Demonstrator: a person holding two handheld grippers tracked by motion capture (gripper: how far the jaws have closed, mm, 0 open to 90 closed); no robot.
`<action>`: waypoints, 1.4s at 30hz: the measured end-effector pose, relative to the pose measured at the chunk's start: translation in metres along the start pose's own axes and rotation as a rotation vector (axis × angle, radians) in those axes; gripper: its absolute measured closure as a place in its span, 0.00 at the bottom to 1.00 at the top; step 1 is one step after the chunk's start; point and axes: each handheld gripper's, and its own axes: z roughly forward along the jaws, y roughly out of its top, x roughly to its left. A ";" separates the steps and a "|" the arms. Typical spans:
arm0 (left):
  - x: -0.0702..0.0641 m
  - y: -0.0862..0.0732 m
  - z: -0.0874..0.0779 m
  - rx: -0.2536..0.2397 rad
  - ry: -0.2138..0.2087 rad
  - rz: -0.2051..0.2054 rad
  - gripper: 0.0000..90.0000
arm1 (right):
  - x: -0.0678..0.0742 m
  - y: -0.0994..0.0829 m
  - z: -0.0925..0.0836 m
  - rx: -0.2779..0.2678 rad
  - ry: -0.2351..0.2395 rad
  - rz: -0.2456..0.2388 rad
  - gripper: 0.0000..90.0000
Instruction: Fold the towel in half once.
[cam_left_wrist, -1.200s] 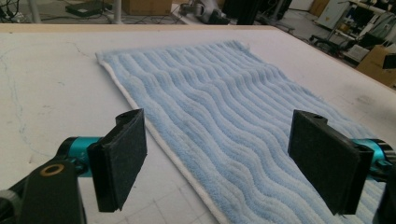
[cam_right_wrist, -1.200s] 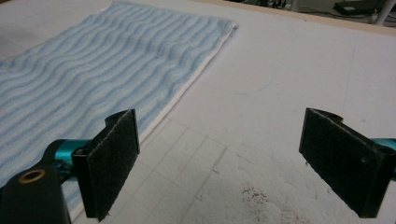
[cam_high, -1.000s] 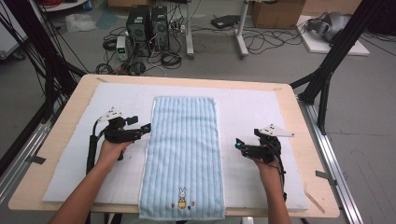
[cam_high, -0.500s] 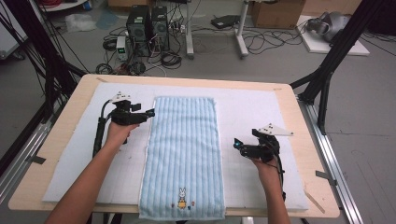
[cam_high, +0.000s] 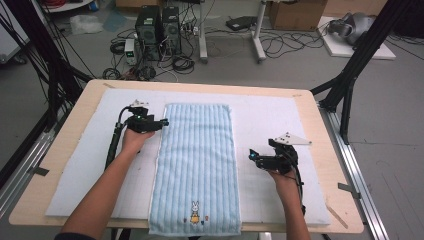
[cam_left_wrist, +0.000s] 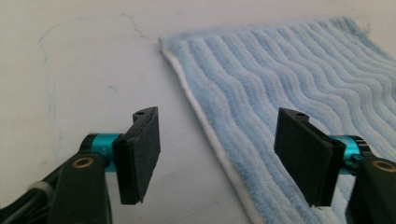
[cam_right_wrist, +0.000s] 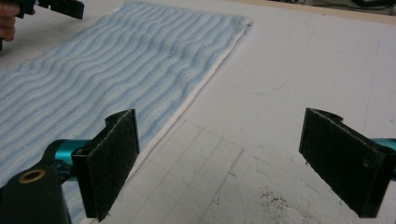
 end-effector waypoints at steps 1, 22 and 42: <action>-0.002 0.002 0.002 0.007 0.006 0.009 0.38 | 0.000 0.000 0.000 0.003 0.002 0.005 0.13; -0.020 -0.008 0.015 0.063 -0.011 0.179 0.94 | 0.010 0.008 0.030 0.074 0.021 0.011 0.13; -0.013 -0.008 0.014 0.061 -0.056 0.114 0.94 | 0.002 0.046 0.115 0.134 -0.015 0.000 0.53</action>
